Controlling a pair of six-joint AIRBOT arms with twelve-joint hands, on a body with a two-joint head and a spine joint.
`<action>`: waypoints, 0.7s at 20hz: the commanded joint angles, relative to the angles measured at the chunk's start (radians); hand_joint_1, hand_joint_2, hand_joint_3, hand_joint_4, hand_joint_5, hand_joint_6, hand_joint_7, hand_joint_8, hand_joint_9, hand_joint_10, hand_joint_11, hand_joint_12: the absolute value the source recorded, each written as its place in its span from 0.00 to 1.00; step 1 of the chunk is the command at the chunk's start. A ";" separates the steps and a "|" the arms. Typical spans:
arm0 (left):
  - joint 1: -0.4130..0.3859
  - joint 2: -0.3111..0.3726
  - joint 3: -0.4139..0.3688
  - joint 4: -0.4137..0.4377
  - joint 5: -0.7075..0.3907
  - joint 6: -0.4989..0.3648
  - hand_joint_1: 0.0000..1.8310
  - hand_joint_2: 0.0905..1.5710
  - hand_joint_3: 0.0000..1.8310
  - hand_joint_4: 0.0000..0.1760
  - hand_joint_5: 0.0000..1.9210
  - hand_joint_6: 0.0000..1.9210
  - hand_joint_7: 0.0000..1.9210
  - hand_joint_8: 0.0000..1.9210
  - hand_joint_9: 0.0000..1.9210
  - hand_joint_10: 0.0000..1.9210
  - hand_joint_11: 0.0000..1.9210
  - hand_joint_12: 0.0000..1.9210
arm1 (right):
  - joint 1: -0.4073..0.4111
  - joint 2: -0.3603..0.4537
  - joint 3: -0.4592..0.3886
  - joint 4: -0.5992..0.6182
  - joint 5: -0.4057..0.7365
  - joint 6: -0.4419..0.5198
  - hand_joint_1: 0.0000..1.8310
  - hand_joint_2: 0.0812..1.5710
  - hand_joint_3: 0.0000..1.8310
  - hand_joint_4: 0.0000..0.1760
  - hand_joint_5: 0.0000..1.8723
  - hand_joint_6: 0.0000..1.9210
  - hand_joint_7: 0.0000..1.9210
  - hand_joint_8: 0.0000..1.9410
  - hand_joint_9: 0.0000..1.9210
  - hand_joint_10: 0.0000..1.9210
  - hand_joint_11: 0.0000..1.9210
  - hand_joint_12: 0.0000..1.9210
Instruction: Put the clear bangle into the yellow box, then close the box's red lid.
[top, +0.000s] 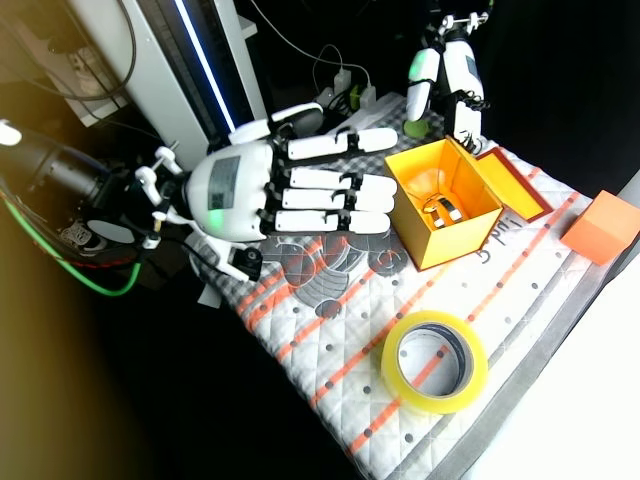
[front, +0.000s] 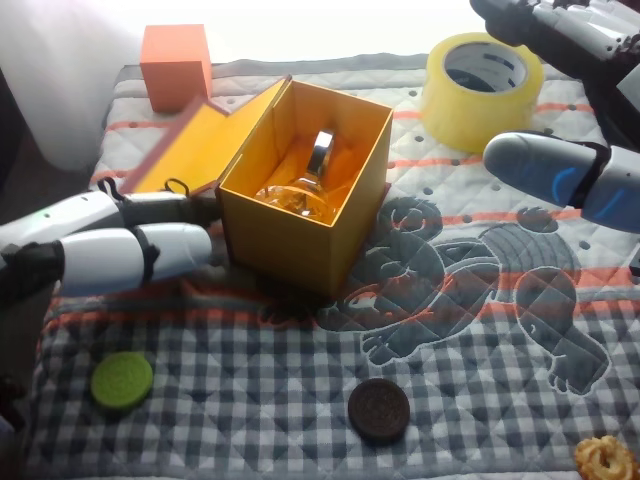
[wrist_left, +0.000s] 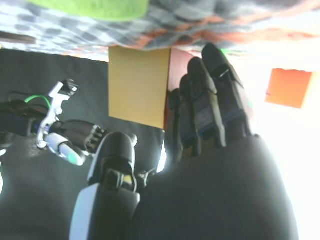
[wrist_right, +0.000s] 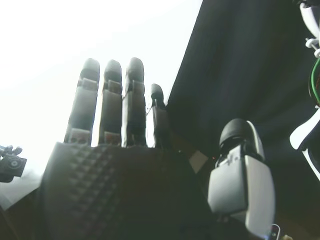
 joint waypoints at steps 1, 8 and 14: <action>-0.013 -0.002 0.005 -0.021 -0.162 -0.006 0.00 0.84 0.00 0.00 0.12 0.00 0.18 0.00 0.23 0.01 0.10 0.32 | 0.003 0.007 -0.001 0.001 0.121 0.011 0.00 0.68 0.00 0.65 0.07 0.00 0.22 0.00 0.14 0.00 0.10 0.03; 0.010 0.019 -0.046 -0.099 -0.419 -0.006 0.02 0.87 0.00 0.00 0.14 0.00 0.21 0.00 0.24 0.00 0.12 0.30 | -0.008 0.007 -0.006 0.007 0.121 0.015 0.00 0.69 0.00 0.46 0.07 0.00 0.21 0.00 0.13 0.00 0.10 0.03; -0.089 0.006 -0.040 0.064 -0.323 -0.024 0.00 0.86 0.00 0.00 0.12 0.00 0.20 0.00 0.26 0.00 0.06 0.45 | -0.010 0.004 -0.004 0.009 0.121 0.016 0.00 0.69 0.00 0.53 0.08 0.00 0.21 0.00 0.13 0.00 0.08 0.02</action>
